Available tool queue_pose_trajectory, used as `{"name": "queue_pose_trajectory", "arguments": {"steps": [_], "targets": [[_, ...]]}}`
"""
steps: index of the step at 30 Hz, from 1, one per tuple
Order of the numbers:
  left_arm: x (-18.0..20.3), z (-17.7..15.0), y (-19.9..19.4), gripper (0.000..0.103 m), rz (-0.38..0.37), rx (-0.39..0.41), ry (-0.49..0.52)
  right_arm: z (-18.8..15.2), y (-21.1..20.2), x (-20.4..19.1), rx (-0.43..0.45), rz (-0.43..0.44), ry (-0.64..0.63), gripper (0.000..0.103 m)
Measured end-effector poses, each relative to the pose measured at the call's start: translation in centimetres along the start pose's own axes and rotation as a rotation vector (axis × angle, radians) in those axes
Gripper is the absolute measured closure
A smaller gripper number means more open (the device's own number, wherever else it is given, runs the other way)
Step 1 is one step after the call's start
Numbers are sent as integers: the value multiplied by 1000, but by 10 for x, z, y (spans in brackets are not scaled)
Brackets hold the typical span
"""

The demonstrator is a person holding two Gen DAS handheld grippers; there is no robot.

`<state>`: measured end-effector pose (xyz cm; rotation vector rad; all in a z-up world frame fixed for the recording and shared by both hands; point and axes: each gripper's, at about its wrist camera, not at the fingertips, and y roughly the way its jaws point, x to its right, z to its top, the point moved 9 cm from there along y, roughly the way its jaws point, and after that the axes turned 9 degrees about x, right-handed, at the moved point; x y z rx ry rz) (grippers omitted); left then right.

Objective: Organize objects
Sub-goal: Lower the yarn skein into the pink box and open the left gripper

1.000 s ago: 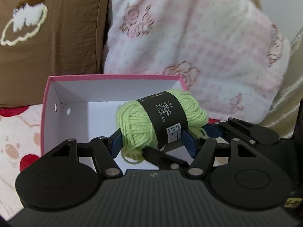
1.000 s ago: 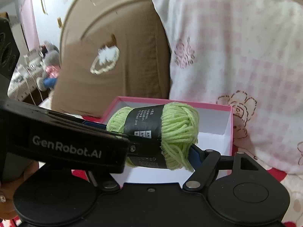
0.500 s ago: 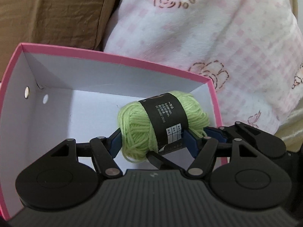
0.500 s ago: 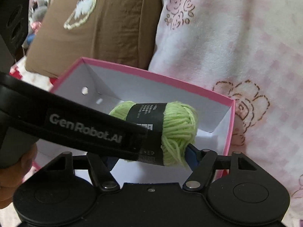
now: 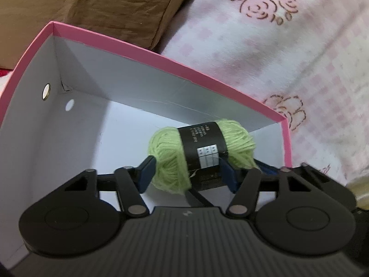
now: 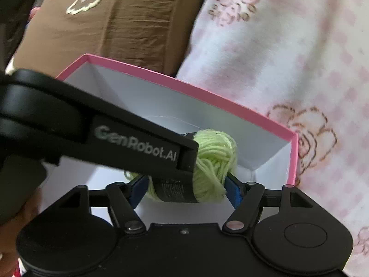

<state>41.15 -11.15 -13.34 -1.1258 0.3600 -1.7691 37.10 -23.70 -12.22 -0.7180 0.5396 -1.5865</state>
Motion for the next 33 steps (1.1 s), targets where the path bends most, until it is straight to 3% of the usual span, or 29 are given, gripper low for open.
{"name": "queue_pose_trajectory", "arguments": {"steps": [4,6,8,9,16,21,27,30,33], "targets": [[10,-3,3,58,3,-25,77,-5,-14,7,8,36,-2,26],[18,-4,5,59,-1,-16,112,-9,-21,8,28,60,-24,31],[27,-4,4,59,-9,11,134,-12,-19,4,15,62,-53,69],[30,-4,3,59,-15,27,147,-14,-18,4,4,54,-53,71],[34,-5,-6,59,44,69,215,-18,-3,-7,29,-52,-142,73],[17,-3,-2,79,25,55,132,-9,7,-9,69,-101,-150,73],[11,-6,17,81,39,45,74,-7,14,-9,80,-106,-137,71],[19,-2,21,81,59,69,112,-13,12,-8,62,-62,-117,71],[33,4,26,82,107,102,219,-19,23,-5,35,-70,-137,72]]}}
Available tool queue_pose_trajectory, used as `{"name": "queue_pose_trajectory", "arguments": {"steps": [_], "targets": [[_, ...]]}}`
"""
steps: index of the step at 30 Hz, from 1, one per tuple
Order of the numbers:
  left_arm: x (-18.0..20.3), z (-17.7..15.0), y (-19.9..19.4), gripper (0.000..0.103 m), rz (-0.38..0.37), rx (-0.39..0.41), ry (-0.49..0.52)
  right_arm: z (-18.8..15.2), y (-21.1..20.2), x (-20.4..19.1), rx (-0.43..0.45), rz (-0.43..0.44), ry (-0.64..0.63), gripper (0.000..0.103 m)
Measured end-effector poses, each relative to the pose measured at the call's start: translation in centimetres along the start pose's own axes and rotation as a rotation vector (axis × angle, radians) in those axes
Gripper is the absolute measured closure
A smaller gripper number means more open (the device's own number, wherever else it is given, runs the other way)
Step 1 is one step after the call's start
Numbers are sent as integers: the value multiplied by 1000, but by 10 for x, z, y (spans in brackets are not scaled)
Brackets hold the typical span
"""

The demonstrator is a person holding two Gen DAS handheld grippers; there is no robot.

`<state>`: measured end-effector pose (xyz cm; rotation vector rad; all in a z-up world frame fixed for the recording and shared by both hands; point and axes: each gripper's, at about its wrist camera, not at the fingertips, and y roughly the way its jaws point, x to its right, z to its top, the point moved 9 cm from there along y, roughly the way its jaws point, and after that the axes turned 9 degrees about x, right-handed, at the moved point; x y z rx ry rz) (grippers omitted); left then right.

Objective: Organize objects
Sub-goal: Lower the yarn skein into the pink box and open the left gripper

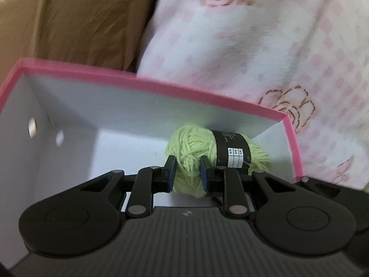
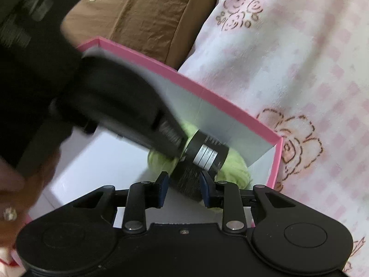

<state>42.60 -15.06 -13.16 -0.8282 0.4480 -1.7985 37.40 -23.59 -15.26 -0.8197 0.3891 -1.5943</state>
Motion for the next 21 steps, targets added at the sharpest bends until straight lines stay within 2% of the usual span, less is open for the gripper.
{"name": "queue_pose_trajectory", "arguments": {"steps": [2,5,7,9,14,17,19,21], "targets": [[1,0,0,82,1,-14,-27,0,8,7,-2,-50,34,76],[-2,-1,-8,82,-18,-8,-77,2,7,10,21,-63,77,76],[-4,-5,-15,78,-32,-26,-88,1,2,11,24,-41,106,75],[-4,-9,-22,77,-49,-36,-89,-1,-9,12,37,-4,159,69],[-1,-15,-43,71,-88,-36,-59,-10,-22,11,31,51,225,67],[9,-19,-45,70,-77,-44,-6,-20,-31,15,24,66,244,66],[12,-20,-49,70,-75,-45,18,-20,-45,16,15,53,232,66],[13,-18,-55,69,-74,-43,33,-13,-35,12,5,43,236,65]]}}
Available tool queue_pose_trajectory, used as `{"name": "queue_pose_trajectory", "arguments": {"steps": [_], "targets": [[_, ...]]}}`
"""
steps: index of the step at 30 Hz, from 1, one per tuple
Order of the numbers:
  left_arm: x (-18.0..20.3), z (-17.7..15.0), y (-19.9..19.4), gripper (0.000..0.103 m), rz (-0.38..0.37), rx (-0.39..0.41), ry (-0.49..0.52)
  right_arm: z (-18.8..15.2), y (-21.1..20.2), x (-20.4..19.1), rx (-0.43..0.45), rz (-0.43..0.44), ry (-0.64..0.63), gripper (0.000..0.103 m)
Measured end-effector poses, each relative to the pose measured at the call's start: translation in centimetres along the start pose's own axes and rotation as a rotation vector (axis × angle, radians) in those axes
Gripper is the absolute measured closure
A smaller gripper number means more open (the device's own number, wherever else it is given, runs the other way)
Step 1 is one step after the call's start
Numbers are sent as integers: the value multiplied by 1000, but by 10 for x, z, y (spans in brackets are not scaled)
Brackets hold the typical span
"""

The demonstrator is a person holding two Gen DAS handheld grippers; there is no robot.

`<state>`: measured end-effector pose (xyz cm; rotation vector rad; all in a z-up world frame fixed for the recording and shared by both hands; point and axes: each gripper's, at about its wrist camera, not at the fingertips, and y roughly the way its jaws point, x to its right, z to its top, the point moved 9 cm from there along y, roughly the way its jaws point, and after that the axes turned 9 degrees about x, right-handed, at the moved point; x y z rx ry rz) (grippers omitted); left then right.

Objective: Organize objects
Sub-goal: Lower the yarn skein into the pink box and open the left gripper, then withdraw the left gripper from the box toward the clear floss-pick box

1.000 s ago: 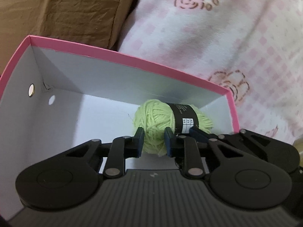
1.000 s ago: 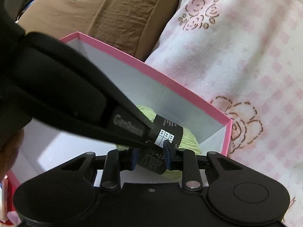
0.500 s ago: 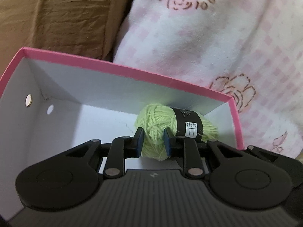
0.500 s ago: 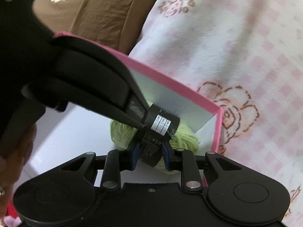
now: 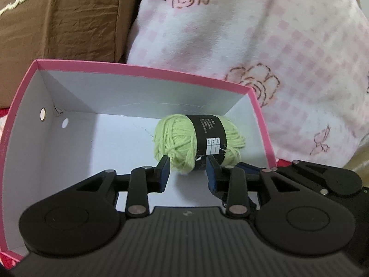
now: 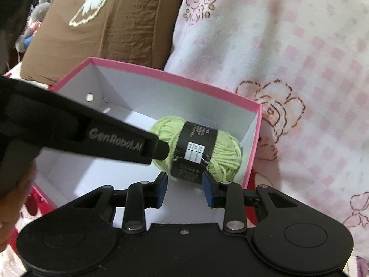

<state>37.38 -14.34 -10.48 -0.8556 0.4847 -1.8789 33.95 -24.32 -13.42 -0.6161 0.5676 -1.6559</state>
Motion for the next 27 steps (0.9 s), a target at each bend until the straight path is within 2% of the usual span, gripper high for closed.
{"name": "queue_pose_trajectory", "arguments": {"steps": [5,7,9,11,13,19,26,27], "targets": [[-3,-1,-22,69,15,-4,14,-11,-29,2,11,18,27,64],[0,-3,-36,68,-7,4,33,-15,-50,6,22,40,29,64],[1,-5,-51,68,-34,-8,21,-14,-68,7,39,45,42,58],[3,-6,-64,68,-39,-18,25,-12,-82,7,55,31,52,41],[7,-6,-82,67,-36,-6,62,-19,-110,14,69,41,53,40],[21,-9,-126,53,-35,-18,169,-24,-153,8,79,31,8,29],[27,-18,-166,38,-49,-37,194,-24,-185,-5,89,78,11,10],[28,-19,-171,34,-52,-39,198,-25,-188,-7,90,83,10,9]]}}
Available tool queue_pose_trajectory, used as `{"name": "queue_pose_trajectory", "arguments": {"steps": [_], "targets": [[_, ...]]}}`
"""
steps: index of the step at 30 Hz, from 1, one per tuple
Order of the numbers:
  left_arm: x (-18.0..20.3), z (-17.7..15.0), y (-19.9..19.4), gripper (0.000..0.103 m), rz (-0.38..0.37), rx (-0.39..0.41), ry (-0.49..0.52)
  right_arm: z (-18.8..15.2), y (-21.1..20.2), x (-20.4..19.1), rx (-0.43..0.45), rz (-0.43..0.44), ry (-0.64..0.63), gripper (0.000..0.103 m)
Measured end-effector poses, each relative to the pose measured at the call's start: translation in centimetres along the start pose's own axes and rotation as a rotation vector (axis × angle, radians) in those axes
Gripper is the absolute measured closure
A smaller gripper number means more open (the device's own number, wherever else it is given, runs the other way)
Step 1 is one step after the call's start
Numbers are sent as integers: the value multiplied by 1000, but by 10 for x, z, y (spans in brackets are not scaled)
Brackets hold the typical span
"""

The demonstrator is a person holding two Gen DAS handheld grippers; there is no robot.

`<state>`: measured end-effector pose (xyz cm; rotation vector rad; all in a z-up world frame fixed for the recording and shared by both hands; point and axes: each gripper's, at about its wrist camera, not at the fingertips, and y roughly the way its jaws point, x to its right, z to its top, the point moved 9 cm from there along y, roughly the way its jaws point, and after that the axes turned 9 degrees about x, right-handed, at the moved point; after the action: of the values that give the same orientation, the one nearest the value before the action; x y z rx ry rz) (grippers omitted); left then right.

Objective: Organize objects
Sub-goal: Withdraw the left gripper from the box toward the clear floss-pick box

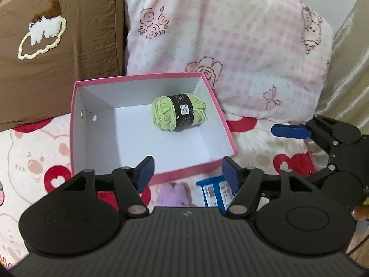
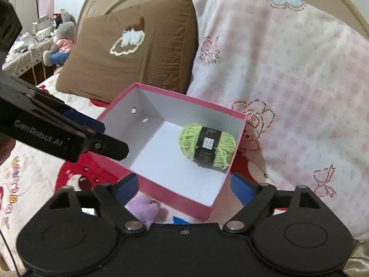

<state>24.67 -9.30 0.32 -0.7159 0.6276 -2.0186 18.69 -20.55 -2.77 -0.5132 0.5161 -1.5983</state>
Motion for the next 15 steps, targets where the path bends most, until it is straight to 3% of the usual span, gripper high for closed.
{"name": "queue_pose_trajectory", "arguments": {"steps": [2,9,15], "targets": [[0,-5,-9,25,-10,-5,-4,-2,-5,-5,-4,1,-11,9],[-3,-23,-37,12,27,-37,44,0,-38,-28,83,45,-50,9],[-14,-38,-57,9,48,-63,4,-4,-59,-40,77,79,-69,9]]}}
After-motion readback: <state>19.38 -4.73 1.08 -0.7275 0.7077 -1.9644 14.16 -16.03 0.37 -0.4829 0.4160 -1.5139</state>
